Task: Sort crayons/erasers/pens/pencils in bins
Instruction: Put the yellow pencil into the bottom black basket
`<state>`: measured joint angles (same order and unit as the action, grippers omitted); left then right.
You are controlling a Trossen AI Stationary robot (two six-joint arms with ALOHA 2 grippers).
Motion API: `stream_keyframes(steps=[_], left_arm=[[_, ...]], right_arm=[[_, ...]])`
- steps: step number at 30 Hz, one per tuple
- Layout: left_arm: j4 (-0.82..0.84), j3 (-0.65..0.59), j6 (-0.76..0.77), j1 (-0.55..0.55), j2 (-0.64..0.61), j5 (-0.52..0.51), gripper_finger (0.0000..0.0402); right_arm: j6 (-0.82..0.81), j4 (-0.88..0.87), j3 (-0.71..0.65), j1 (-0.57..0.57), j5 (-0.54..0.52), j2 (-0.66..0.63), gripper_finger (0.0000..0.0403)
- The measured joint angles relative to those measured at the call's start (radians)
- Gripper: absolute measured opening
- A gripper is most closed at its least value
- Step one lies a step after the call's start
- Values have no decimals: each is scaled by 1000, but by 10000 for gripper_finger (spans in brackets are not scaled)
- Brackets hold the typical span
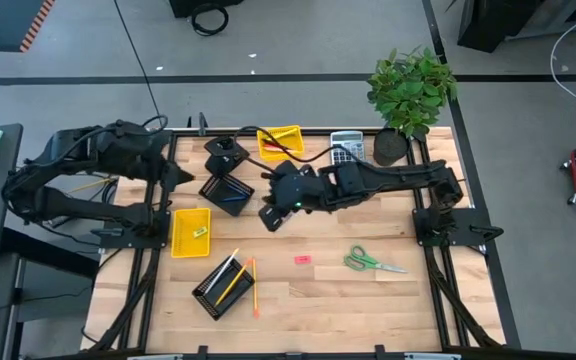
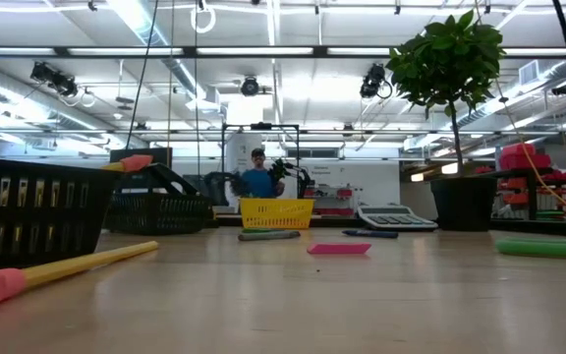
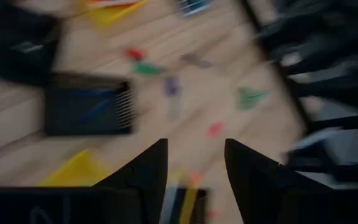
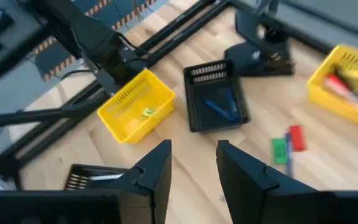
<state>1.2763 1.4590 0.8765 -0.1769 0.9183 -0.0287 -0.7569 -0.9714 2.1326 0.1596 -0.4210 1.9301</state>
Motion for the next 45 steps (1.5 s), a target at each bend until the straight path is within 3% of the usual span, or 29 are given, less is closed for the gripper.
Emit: stream_keyframes(steps=[4,9,14,17,26,34,41,45], left_arm=[[-223,0,2,95,27,-6,158],[-415,0,5,184,102,-69,147],[-466,0,3,236,199,-71,136],[-469,0,-2,262,251,-71,133],[-468,0,-55,348,439,-75,129],[-479,0,-13,498,616,-69,126],[-453,0,-96,660,682,-57,109],[-435,2,-163,723,694,-60,104]], right_arm=[[54,-134,0,12,-113,-42,133],[11,-384,0,13,-242,-105,133],[-68,-576,0,36,-317,-157,133],[-84,-595,-10,56,-341,-188,133],[-263,-600,-69,173,-308,-282,133],[-314,-600,-70,340,2,-284,133],[-581,-578,-70,540,9,-282,133],[-650,-562,-70,635,3,-281,133]])
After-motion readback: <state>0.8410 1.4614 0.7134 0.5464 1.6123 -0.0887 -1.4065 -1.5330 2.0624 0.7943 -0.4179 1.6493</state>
